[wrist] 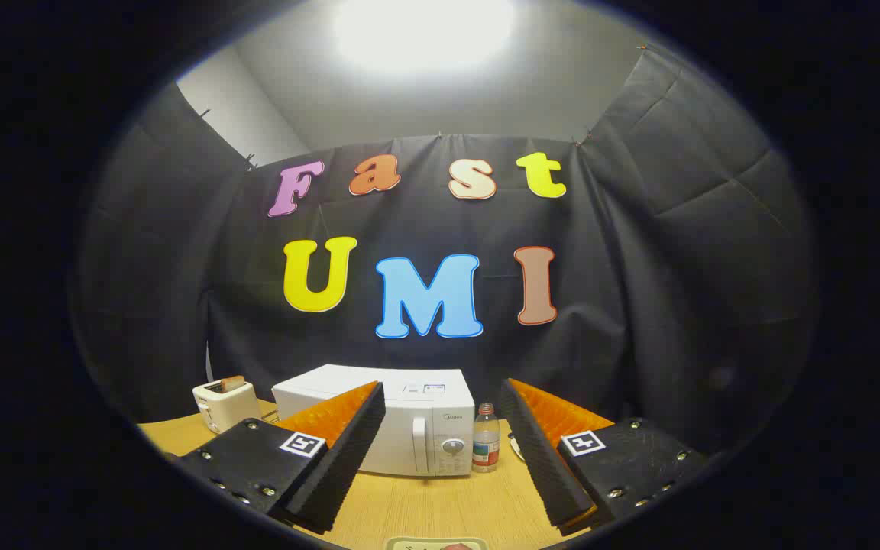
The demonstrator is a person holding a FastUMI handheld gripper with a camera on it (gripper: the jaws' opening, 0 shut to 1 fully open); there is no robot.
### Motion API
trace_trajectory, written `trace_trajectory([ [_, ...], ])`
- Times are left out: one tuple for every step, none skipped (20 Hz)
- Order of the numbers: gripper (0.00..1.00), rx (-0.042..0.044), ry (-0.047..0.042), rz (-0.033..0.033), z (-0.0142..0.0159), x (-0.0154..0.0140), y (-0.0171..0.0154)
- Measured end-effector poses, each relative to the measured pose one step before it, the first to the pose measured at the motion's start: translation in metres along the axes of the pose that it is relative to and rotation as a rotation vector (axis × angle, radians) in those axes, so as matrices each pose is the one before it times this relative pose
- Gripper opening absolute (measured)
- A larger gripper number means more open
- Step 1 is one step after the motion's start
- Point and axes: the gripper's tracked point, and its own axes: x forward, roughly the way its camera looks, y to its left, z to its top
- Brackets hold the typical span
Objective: Open the microwave, put the food inside, and close the microwave door.
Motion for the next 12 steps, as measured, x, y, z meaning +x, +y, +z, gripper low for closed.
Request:
trace_trajectory([
  [0.97,-0.00681,-0.00821,0.00088,-0.00014,0.00158,0.00048],
  [0.97,-0.00475,-0.00097,-0.00019,-0.00030,0.00181,0.00038],
  [0.97,0.00153,0.00943,0.00452,-0.00505,0.00208,0.00204],
  [0.97,0.00671,0.00586,0.00350,-0.00249,0.00152,0.00216],
  [0.97,0.00492,0.00213,0.00133,-0.00023,0.00117,0.00022],
  [0.97,0.00066,-0.00013,-0.00129,0.00037,0.00038,-0.00012],
  [0.97,-0.00278,-0.00153,0.00003,-0.00109,0.00048,0.00000],
  [0.97,-0.00470,-0.00443,-0.00034,0.00125,0.00000,0.00031],
  [0.97,-0.00431,-0.00059,0.00142,-0.00135,0.00159,0.00083],
  [0.97,-0.00283,0.00429,0.00298,-0.00195,0.00128,0.00056],
  [0.97,0.00000,0.00515,0.00148,-0.00293,0.00025,0.00034],
  [0.97,0.00501,0.00354,-0.00077,-0.00111,0.00097,-0.00006],
])
